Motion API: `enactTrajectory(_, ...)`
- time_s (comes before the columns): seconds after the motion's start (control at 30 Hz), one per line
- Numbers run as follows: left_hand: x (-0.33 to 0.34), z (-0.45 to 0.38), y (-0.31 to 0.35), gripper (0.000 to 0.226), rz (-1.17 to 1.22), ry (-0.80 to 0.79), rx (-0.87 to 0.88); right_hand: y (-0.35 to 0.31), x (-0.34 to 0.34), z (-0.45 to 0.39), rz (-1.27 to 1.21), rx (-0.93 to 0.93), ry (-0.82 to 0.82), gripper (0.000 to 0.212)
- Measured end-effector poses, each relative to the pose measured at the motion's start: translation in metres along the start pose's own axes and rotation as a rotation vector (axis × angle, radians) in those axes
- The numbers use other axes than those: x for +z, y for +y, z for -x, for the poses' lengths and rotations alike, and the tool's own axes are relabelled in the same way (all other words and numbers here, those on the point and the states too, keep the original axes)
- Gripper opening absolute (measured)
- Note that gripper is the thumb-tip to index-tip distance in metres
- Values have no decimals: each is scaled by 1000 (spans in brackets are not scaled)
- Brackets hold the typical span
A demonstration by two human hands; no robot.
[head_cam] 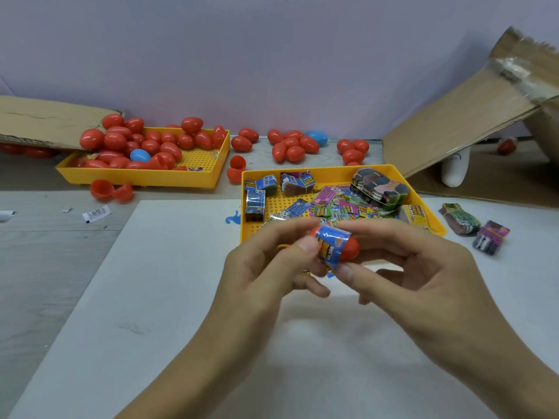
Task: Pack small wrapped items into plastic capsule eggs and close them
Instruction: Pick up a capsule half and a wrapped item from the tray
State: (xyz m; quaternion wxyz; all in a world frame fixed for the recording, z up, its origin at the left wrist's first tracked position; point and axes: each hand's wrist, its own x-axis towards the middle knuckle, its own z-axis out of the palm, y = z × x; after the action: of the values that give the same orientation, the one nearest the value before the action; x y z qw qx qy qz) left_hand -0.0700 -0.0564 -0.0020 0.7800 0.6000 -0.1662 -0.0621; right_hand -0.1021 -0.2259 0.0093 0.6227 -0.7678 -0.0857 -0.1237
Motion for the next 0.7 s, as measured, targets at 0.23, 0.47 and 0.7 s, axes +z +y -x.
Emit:
enactTrajectory(0.23, -2, 0, 2, 26, -92, 43, 118, -4, -2, -4, -227, 182, 9, 33)
enactTrajectory(0.47, -2, 0, -2, 43, -171, -35, 257, -6, 3, -1, -292, 270, 21, 29)
enactTrajectory(0.7, -2, -1, 0, 28, -95, 49, 60, -2, 11, 6, -48, -37, 98, 31)
